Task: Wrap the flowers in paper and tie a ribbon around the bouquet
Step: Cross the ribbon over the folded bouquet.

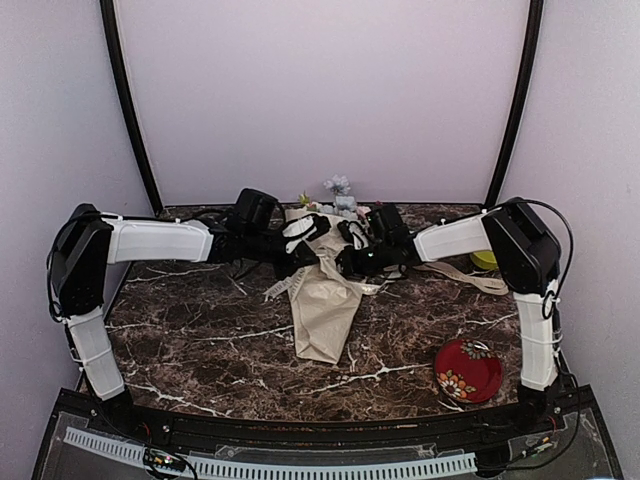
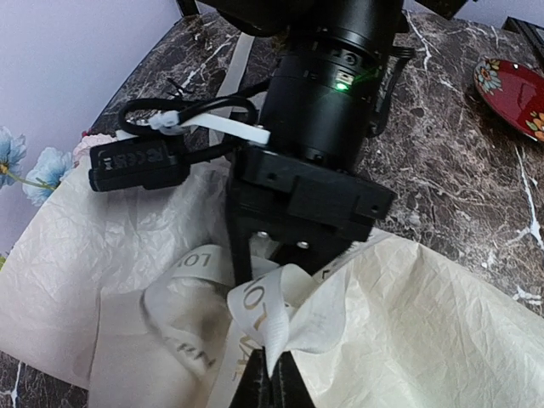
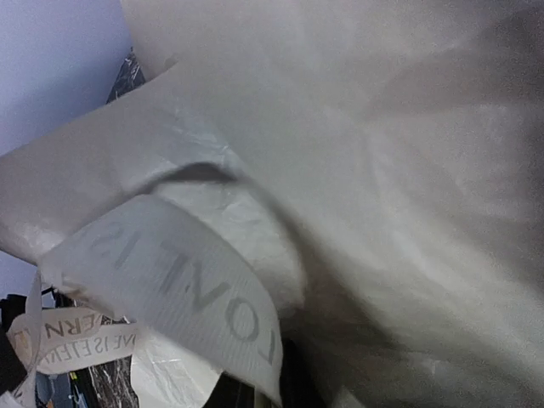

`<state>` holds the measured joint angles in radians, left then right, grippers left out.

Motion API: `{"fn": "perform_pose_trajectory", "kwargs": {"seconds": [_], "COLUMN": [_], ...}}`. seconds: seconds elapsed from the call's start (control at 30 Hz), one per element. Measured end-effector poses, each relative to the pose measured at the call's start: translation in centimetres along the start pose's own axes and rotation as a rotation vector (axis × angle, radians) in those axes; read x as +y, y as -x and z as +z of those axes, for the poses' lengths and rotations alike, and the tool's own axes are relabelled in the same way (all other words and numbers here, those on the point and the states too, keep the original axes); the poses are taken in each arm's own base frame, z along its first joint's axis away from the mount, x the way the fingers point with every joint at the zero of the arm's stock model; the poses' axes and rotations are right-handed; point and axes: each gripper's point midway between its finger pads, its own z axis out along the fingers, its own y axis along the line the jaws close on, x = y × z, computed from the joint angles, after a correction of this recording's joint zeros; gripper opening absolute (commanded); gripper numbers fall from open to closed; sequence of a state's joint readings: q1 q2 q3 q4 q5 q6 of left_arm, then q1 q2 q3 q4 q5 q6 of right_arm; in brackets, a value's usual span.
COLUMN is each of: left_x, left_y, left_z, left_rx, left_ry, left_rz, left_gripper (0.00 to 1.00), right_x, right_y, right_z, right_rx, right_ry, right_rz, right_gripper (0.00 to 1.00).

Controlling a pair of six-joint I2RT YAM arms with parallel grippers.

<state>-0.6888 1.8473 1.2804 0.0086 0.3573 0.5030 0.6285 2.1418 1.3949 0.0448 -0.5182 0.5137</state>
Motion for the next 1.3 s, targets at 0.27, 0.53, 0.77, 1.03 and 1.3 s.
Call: {"fn": "perform_pose_trajectory", "kwargs": {"seconds": [0.27,0.53,0.77,1.03,1.3], "left_x": [0.4,-0.1,-0.3,-1.6,-1.2], "left_y": [0.2,0.0,-0.2,0.4,2.7], "left_z": [0.1,0.2,0.3,-0.4,-4.0], "left_rx": [-0.036,-0.049,-0.049,-0.095,-0.194], "left_ry": [0.021,0.002,-0.010,-0.060,0.033], "left_rz": [-0.048,-0.052,-0.054,-0.044,0.009], "left_gripper": [0.00,0.00,0.00,0.00,0.00], "right_x": [1.7,1.7,1.3,2.1,2.2], "right_y": [-1.6,-2.6,-2.1,-0.7,-2.2], "right_z": [-1.4,-3.1,-4.1,-2.9,-1.4], "right_rx": [0.062,0.115,0.121,0.121,0.167], "right_ry": [0.055,-0.015,-0.072,-0.033,0.001], "right_rz": [-0.052,-0.123,-0.144,-0.148,-0.119], "right_gripper": [0.27,0.39,0.25,0.21,0.27]}}
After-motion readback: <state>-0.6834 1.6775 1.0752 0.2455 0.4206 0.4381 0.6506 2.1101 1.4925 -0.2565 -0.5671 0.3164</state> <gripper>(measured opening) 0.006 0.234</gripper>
